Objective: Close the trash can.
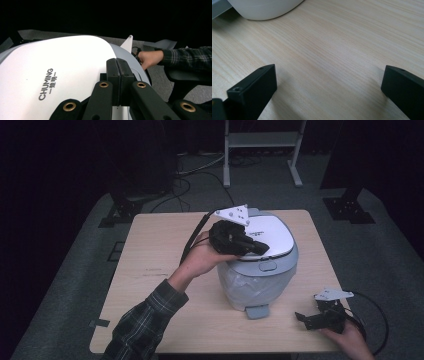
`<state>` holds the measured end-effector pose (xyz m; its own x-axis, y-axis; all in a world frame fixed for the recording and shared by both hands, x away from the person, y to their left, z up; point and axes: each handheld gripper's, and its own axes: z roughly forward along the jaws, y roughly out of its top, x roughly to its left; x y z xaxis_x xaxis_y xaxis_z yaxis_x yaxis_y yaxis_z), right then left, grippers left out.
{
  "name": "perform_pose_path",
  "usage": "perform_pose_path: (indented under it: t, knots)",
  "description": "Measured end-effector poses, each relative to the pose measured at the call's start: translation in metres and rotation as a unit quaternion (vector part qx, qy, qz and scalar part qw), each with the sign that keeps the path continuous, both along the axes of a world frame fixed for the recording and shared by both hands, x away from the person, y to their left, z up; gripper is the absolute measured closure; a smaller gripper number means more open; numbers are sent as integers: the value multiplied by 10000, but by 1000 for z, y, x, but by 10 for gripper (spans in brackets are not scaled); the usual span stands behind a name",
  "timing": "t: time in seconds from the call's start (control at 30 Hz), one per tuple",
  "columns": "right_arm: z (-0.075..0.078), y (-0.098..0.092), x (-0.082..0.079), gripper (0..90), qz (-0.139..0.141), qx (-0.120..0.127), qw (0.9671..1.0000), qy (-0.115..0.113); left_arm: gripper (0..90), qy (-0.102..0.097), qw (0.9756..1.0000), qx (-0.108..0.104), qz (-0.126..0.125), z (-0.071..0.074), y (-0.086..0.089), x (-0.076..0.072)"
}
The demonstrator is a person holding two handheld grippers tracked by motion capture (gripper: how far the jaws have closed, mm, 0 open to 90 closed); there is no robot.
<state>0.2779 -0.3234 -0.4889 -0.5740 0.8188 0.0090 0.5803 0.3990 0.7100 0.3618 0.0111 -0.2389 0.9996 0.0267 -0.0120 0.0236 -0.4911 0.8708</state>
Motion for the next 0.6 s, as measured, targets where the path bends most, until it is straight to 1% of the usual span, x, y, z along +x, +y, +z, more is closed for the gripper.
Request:
perform_pose_path:
  t: [0.07,0.1,0.17,0.27,0.3,0.33,0.37,0.4,0.5,0.53,0.6]
  knots:
    - [0,0,0,0,-1,0,10000,0,897,-13,10000,79,6,-2,-2,-2]
    - [0,0,0,0,-2,0,10000,1,898,-52,9998,187,3,-4,-4,-2]
    - [0,0,0,0,-1,0,10000,0,900,47,9999,91,-30,-6,-4,-1]
    - [0,0,0,0,-1,0,10000,0,900,133,9999,85,-13,-8,-7,-1]
    - [0,0,0,0,-1,0,10000,0,900,87,9996,247,-35,-9,-10,-3]
    - [0,0,0,0,0,2,10000,-2,900,177,9997,169,-38,-10,-10,-3]
    - [0,0,0,0,7,3,10000,0,900,181,9997,143,-14,-11,-10,-4]
    - [0,0,0,0,20,2,10000,2,900,126,9998,145,-14,-11,-10,-4]
    - [0,0,0,0,22,2,10000,2,893,71,9999,138,-11,-10,-9,-5]
    - [0,0,0,0,21,2,10000,2,852,73,9999,132,-6,-9,-8,-5]
    - [0,0,0,0,21,2,10000,2,762,0,9999,131,82,-8,-8,-6]
